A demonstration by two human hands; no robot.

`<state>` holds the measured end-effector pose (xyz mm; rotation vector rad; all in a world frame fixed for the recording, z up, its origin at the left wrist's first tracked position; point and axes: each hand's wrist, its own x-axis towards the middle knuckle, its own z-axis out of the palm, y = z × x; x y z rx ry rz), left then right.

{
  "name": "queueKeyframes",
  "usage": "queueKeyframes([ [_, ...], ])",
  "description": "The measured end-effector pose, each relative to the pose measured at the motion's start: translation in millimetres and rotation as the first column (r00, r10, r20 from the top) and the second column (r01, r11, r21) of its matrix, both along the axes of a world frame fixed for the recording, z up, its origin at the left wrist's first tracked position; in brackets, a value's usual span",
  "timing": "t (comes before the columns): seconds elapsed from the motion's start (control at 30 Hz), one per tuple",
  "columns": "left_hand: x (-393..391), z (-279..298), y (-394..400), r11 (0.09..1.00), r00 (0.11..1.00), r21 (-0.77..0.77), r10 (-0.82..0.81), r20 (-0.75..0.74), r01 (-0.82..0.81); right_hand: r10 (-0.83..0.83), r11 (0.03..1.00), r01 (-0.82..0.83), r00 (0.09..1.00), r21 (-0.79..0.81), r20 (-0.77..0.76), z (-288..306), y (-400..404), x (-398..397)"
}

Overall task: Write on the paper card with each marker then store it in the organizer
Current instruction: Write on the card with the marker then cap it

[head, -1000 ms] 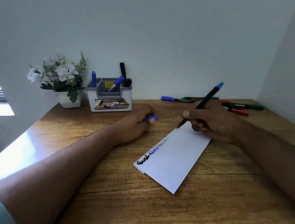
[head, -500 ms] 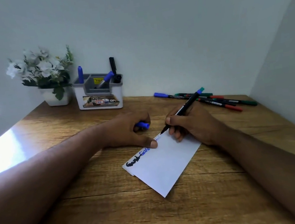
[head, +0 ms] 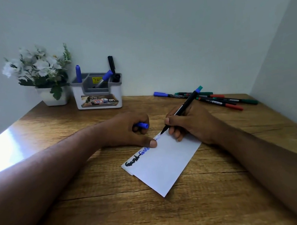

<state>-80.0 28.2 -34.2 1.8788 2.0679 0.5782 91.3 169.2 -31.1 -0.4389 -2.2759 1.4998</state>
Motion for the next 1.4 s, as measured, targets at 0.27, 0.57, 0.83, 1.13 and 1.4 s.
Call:
queueKeyframes([
  [0.27, 1.0, 1.4, -0.7, 1.000, 1.000, -0.014, 0.008, -0.004, -0.008, -0.016, 1.000, 0.016, 1.000, -0.019, -0.001, -2.1, 2.7, -1.4],
  [0.57, 0.6, 1.7, -0.7, 1.000, 1.000, -0.025, 0.007, -0.010, -0.007, -0.039, 0.999, 0.039, 0.999, -0.030, -0.005, -2.0, 2.3, -1.5],
  [0.83, 1.0, 1.8, -0.4, 0.999, 1.000, -0.038, 0.006, 0.016, -0.006, -0.070, 0.996, 0.069, 0.998, -0.061, -0.004, -0.5, 1.1, -1.6],
  [1.13, -0.7, 0.7, 0.2, 1.000, 1.000, -0.022, -0.003, 0.005, 0.003, -0.097, 0.992, 0.097, 0.995, -0.083, 0.003, 0.2, 0.2, -0.5],
  [1.4, -1.8, 0.1, 1.0, 1.000, 1.000, -0.027, -0.002, 0.004, 0.002, -0.127, 0.988, 0.127, 0.992, -0.088, 0.006, 0.6, -0.2, -2.0],
])
